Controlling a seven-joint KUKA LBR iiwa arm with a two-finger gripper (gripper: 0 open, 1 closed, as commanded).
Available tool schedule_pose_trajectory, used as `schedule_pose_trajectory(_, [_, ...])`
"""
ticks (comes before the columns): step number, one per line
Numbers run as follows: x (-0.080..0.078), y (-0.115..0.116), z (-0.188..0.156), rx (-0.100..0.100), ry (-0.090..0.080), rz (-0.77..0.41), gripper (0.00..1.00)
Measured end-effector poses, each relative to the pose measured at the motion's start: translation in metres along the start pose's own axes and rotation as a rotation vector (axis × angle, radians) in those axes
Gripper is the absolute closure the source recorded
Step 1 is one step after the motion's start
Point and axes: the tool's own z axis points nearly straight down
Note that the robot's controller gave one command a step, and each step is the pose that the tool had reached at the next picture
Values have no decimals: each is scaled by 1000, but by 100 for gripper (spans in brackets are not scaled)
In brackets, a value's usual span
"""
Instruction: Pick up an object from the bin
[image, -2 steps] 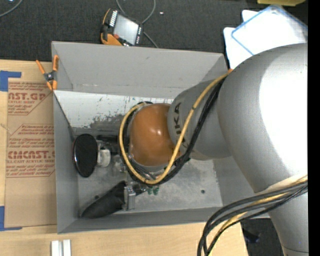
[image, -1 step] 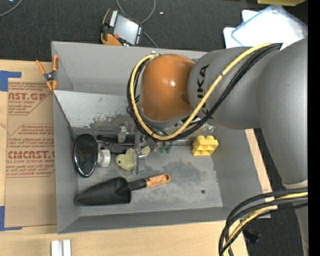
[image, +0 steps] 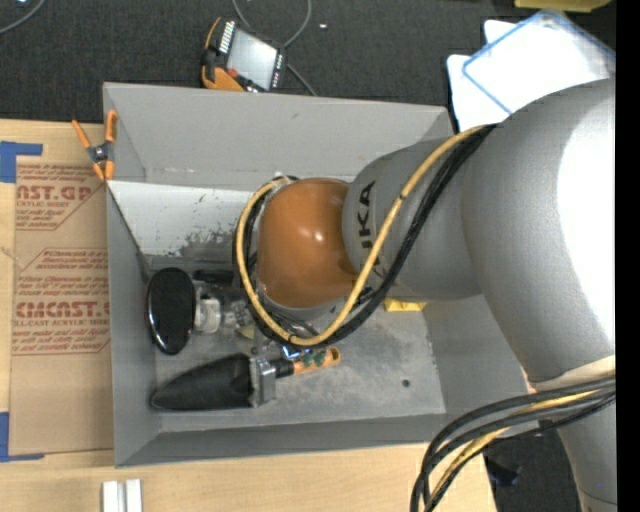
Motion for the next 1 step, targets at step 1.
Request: schedule_pose_trajectory(1, [-21, -35, 29, -1, -27, 32, 0])
